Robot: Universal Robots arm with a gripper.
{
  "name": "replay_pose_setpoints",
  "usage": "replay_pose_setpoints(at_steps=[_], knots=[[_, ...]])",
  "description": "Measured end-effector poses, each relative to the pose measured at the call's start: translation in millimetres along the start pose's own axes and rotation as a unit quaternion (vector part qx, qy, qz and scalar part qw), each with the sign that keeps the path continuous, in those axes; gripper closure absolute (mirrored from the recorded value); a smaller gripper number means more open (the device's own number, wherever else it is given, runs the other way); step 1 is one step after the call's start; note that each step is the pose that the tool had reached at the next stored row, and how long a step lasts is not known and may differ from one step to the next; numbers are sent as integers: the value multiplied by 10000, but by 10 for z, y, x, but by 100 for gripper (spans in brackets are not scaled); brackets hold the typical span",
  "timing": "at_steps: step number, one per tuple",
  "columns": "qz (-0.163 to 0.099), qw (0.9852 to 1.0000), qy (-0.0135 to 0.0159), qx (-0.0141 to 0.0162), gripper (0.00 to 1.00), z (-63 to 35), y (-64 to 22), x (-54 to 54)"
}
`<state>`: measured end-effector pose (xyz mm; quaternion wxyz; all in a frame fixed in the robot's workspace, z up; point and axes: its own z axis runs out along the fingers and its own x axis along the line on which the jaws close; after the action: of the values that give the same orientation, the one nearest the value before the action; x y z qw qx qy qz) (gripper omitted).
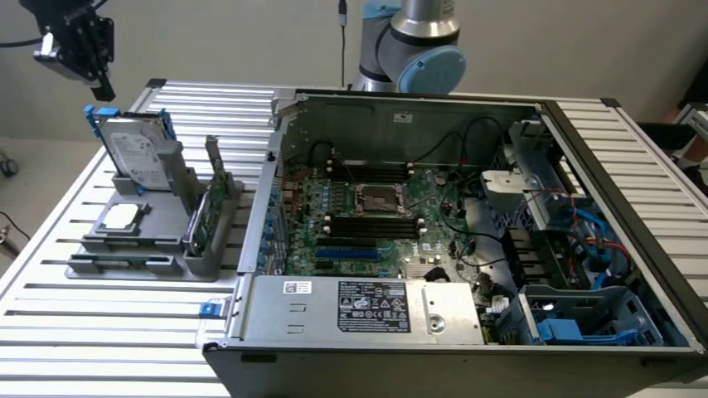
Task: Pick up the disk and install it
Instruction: 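Pick up the disk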
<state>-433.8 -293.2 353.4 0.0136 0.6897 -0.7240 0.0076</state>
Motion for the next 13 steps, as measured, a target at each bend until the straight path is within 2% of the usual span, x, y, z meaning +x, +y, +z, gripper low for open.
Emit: replay_pose_setpoints(at_steps=[4,6,7,9,10,11,13], knots=[[-5,10000,0,-2,82,-2,1,0],[-9,10000,0,-1,70,-1,8,1],[-18,10000,0,-1,70,2,11,1],[-43,10000,1,-1,58,14,29,0],[-65,10000,1,-1,58,28,46,1],[-93,10000,1,2,52,48,62,2],[-147,9999,1,4,52,84,91,1]])
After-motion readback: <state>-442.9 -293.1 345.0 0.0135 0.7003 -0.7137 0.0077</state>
